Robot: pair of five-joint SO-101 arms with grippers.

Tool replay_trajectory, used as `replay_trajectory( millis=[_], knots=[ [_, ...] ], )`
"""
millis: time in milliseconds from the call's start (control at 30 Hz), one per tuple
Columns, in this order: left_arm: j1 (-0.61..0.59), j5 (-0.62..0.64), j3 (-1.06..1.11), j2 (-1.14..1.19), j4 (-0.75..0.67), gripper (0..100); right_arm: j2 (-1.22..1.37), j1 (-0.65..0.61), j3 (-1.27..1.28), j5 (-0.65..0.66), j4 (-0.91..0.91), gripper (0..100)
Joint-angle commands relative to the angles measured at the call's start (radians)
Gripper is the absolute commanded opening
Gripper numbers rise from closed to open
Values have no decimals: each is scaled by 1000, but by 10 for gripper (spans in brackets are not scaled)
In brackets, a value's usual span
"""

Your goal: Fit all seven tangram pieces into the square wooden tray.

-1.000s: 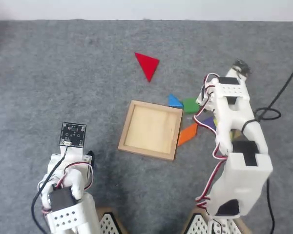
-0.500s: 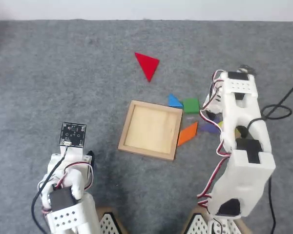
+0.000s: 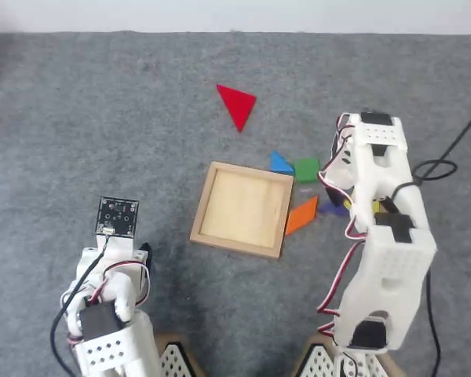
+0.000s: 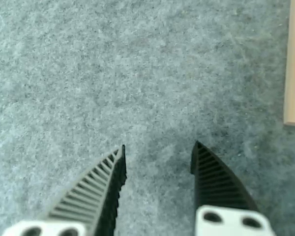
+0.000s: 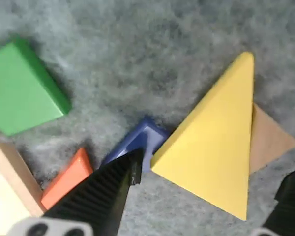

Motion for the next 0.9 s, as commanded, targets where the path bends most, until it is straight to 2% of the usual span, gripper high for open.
replay_trajectory(
  millis=[0, 167, 467, 567, 700, 867],
  knots=[
    [3, 8, -12, -18, 2, 209, 111, 16, -104, 29, 51, 383],
    [3, 8, -12, -18, 2, 209, 159, 18, -167, 66, 53, 247],
    [3, 8, -12, -18, 2, 209, 162, 13, -172, 71, 51, 173],
    [3, 8, -12, -18, 2, 209, 162, 10, -172, 77, 28, 122],
    [3, 8, -12, -18, 2, 209, 157, 8, -173, 144, 25, 59],
    [3, 8, -12, -18, 2, 209, 113, 13, -173, 157, 39, 53]
  ],
)
